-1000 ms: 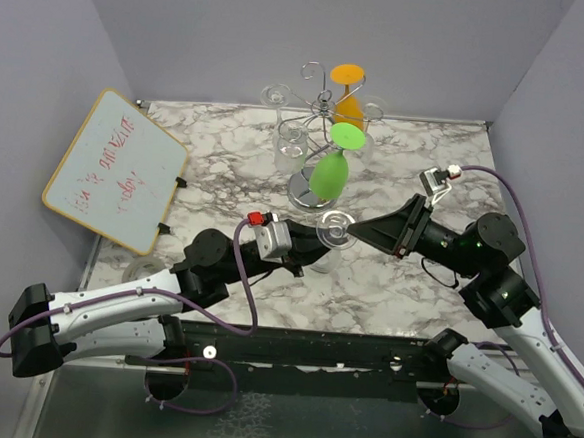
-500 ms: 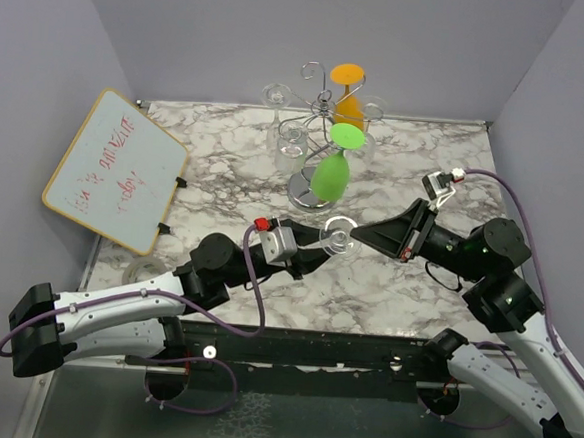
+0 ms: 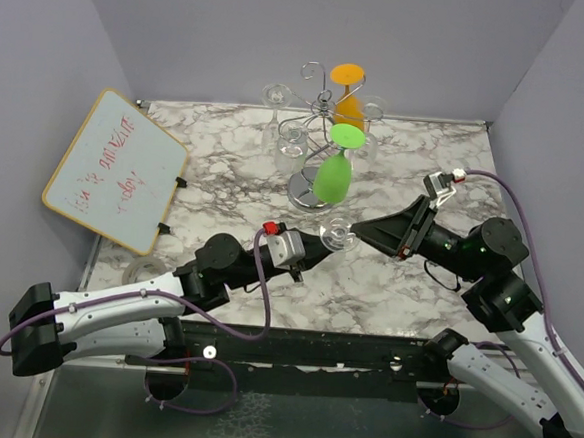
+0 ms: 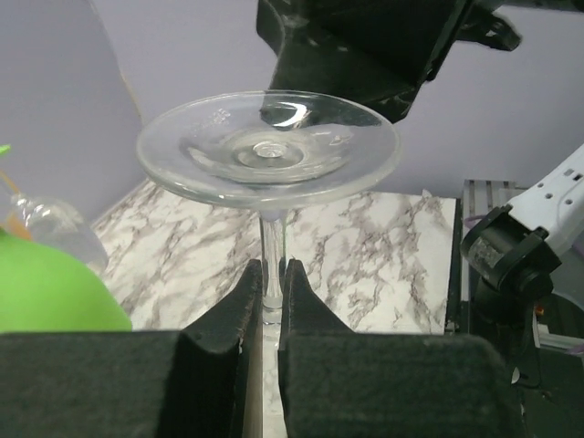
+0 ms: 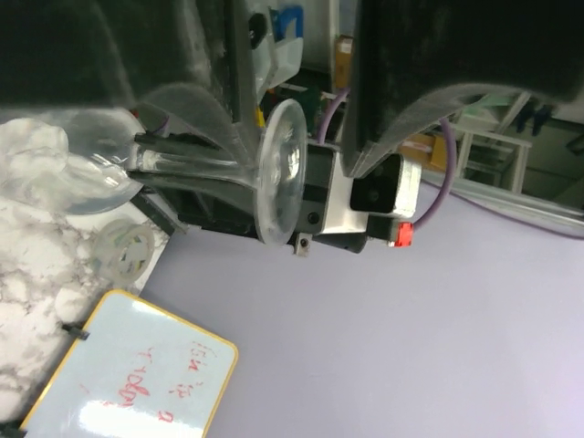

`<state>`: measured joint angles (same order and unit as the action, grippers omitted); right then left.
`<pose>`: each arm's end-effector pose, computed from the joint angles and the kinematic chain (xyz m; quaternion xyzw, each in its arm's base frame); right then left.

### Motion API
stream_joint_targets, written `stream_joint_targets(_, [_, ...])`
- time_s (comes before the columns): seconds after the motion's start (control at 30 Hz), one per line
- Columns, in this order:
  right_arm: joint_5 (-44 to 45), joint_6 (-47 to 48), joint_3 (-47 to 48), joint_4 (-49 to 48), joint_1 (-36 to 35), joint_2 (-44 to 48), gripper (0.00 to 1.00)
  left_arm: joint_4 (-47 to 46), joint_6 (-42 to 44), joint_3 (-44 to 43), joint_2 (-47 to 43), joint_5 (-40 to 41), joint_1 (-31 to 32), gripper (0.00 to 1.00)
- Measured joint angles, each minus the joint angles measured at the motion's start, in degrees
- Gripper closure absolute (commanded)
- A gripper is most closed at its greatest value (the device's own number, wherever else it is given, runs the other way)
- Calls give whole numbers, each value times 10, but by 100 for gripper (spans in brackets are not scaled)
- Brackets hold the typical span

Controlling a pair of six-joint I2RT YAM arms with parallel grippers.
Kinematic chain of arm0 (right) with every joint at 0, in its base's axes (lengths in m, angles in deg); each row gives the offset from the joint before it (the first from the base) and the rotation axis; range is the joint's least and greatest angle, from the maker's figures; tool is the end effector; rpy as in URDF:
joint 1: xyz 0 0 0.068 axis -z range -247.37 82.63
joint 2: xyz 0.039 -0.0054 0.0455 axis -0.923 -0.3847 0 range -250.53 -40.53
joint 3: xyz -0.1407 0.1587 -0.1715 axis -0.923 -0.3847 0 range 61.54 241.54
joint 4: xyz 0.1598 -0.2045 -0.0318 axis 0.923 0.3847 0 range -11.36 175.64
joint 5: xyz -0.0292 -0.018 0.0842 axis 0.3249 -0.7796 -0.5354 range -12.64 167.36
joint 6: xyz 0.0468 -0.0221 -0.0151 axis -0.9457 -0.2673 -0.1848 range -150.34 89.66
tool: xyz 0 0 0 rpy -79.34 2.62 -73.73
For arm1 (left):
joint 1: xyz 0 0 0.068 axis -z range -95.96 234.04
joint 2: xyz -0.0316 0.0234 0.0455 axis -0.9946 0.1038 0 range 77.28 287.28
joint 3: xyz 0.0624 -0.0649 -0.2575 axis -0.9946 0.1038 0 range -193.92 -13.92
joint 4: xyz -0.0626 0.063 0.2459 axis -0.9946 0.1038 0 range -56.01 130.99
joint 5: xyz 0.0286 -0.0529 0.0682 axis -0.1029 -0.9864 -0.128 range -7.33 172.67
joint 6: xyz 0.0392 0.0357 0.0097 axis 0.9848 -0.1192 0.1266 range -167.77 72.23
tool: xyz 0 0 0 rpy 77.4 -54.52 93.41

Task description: Place the wine glass upside down on the wine glass rack

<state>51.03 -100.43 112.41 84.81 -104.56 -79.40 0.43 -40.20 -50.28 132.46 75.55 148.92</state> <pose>0.1076 0.1014 0.3996 0.0226 0.6738 0.6725 0.3055 0.0920 -0.2067 0.3358 0.3997 0.4625 -0.4123 0.6755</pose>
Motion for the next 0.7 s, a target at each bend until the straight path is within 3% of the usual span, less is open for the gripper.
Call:
stream_joint_targets(0.07, [7, 5, 0, -2, 0, 2, 22, 16, -7, 0, 0, 17, 0, 100])
stream_joint_targets(0.17, [27, 19, 0, 2, 0, 7, 12, 49, -16, 0, -4, 60, 0, 100])
stream_joint_targets(0.43, [96, 41, -26, 11, 0, 30, 10, 143, -22, -6, -70, 219, -12, 100])
stream_joint_targets(0.7, [143, 60, -27, 41, 0, 30, 11, 254, -39, -116, -65, 423, -54, 100])
